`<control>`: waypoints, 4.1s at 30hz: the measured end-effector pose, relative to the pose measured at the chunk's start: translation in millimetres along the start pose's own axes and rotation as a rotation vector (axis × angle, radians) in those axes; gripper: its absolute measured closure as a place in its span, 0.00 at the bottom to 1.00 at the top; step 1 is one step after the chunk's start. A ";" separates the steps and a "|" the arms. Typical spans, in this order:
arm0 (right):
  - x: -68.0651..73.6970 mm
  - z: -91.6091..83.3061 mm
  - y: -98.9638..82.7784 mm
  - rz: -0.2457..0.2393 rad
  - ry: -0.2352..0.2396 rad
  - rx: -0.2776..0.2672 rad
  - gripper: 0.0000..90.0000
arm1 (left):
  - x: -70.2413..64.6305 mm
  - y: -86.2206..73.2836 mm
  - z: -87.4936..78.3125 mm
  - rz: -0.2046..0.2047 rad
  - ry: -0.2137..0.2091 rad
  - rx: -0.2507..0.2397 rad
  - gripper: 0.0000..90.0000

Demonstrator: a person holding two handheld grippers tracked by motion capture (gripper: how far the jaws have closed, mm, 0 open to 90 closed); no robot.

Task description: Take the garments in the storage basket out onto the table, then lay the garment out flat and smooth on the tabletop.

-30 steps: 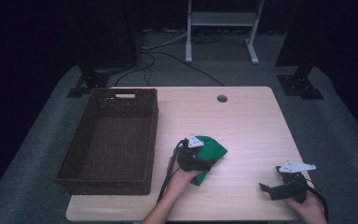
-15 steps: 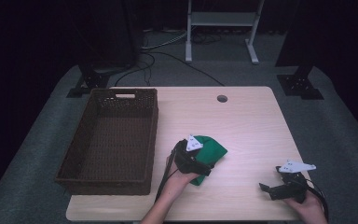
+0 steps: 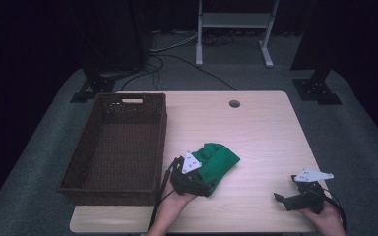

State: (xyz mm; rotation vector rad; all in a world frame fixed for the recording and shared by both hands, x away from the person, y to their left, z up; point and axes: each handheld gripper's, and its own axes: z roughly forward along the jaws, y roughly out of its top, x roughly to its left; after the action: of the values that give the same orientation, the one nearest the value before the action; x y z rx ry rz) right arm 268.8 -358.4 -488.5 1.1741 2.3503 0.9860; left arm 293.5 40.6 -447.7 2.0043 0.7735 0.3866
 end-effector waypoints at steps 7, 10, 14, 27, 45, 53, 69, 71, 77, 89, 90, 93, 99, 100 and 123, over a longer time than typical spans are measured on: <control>0.0 0.0 0.0 0.001 0.000 0.000 0.00 | -7.7 -15.4 -6.6 0.000 -0.004 0.015 0.00; 0.0 0.0 0.0 0.001 0.000 0.000 0.00 | -11.5 -21.5 -7.1 0.007 0.001 0.026 0.00; 0.1 0.0 0.0 0.001 0.000 0.000 0.00 | -12.4 -29.5 -6.8 0.000 0.002 0.045 0.00; 0.0 0.1 0.0 -0.001 0.000 0.000 0.00 | -8.0 -38.4 7.2 0.024 0.000 0.182 0.00; -0.6 0.9 1.5 -0.005 0.002 0.006 0.00 | -8.3 -38.4 9.8 0.045 0.026 0.222 0.00; -1.8 2.5 6.6 0.008 -0.012 0.033 0.00 | -8.3 -38.4 9.8 0.045 0.026 0.221 0.00; -1.7 -2.9 25.5 -0.021 0.028 -0.026 0.00 | -8.3 -38.4 9.8 0.045 0.026 0.222 0.00; -2.6 -4.1 26.7 -0.020 0.039 -0.034 0.00 | -8.3 -38.4 9.9 0.045 0.026 0.221 0.00; -2.8 -8.3 31.1 -0.004 0.084 -0.066 0.00 | -8.3 -38.4 9.8 0.045 0.026 0.221 0.00; 2.4 -0.6 57.2 -0.042 0.131 -0.100 0.00 | -8.3 -38.4 9.8 0.045 0.026 0.221 0.00; 3.3 0.0 58.6 -0.046 0.133 -0.100 0.00 | -8.3 -38.4 9.8 0.045 0.026 0.222 0.00; 7.1 1.8 60.9 -0.053 0.148 -0.105 0.00 | -8.3 -38.4 9.8 0.045 0.026 0.222 0.00; 8.9 3.0 61.5 -0.060 0.156 -0.097 0.00 | -8.3 -38.4 9.8 0.045 0.026 0.222 0.00; 8.6 2.7 61.7 -0.057 0.159 -0.098 0.00 | -8.2 -38.5 9.6 0.046 0.025 0.222 0.00; 14.7 9.0 84.5 -0.072 0.188 -0.124 0.01 | -7.7 -39.3 8.3 0.050 0.020 0.222 0.00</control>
State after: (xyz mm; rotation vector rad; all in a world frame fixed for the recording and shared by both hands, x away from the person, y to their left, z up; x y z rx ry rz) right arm 312.7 -307.3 -434.6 0.9813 2.4135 1.2455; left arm 277.7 44.9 -485.2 2.2330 0.8093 0.3626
